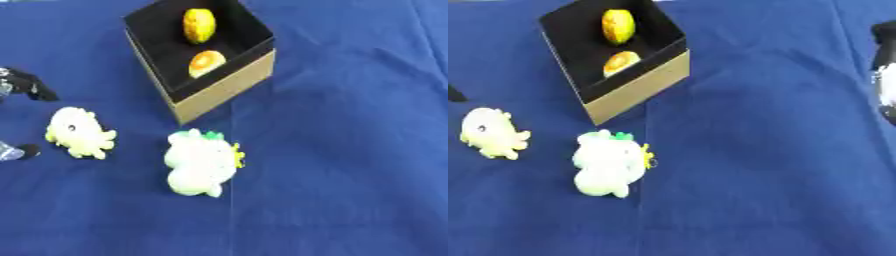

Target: Pick up objects on the table and place them in the box.

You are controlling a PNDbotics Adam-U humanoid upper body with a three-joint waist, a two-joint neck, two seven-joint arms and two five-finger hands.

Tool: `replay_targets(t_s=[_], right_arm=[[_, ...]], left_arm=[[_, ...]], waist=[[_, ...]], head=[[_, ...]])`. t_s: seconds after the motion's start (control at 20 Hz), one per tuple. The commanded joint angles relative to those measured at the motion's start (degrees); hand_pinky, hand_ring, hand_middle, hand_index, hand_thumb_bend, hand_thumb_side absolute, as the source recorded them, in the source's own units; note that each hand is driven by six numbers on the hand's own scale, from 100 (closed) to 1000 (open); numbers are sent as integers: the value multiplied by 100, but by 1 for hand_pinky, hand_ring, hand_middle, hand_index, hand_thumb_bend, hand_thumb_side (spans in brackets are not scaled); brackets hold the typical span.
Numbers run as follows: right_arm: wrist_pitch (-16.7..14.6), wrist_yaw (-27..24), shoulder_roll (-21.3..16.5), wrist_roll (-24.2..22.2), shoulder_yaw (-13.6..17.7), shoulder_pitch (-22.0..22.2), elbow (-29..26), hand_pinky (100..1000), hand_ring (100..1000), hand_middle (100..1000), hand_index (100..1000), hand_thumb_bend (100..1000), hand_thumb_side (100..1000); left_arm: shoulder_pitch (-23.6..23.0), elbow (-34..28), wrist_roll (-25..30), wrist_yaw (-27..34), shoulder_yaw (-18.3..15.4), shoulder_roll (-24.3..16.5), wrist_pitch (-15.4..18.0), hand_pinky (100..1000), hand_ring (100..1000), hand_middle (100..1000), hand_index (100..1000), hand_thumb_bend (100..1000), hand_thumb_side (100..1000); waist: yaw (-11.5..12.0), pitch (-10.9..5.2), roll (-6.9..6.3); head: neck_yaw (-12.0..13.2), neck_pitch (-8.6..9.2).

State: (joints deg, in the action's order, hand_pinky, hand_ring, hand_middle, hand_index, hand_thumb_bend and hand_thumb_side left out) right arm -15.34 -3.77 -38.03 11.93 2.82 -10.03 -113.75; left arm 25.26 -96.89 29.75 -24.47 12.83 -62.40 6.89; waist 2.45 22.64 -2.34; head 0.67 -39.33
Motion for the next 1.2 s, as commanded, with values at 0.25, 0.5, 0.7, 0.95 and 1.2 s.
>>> replay_targets(t_s=[0.25,0.5,0.7,0.95,1.2], right_arm=[[5,0,-39,48,58,-50,-84,776,766,628,697,100,338],[21,-1,-3,61,60,-64,-84,776,765,627,696,100,338],[23,-22,10,76,56,-96,-84,775,763,625,694,100,338],[26,-42,35,91,66,-122,-84,774,762,624,693,100,339],[46,-69,73,109,69,-144,-84,773,760,622,692,100,344]], left_arm=[[389,470,95,-74,86,77,165,852,781,738,866,468,100],[571,529,168,-40,164,156,219,853,783,752,873,487,100],[712,653,220,-82,211,241,196,856,787,763,878,495,107],[871,943,336,-171,315,393,230,856,789,764,885,504,121],[983,1129,482,-223,372,500,274,858,794,767,888,523,127]], waist=[[-46,-47,0],[-58,-23,-3],[-80,-10,-8],[-116,14,-16],[-133,45,-39]], head=[[107,115],[139,137],[173,154],[203,162],[222,165]])
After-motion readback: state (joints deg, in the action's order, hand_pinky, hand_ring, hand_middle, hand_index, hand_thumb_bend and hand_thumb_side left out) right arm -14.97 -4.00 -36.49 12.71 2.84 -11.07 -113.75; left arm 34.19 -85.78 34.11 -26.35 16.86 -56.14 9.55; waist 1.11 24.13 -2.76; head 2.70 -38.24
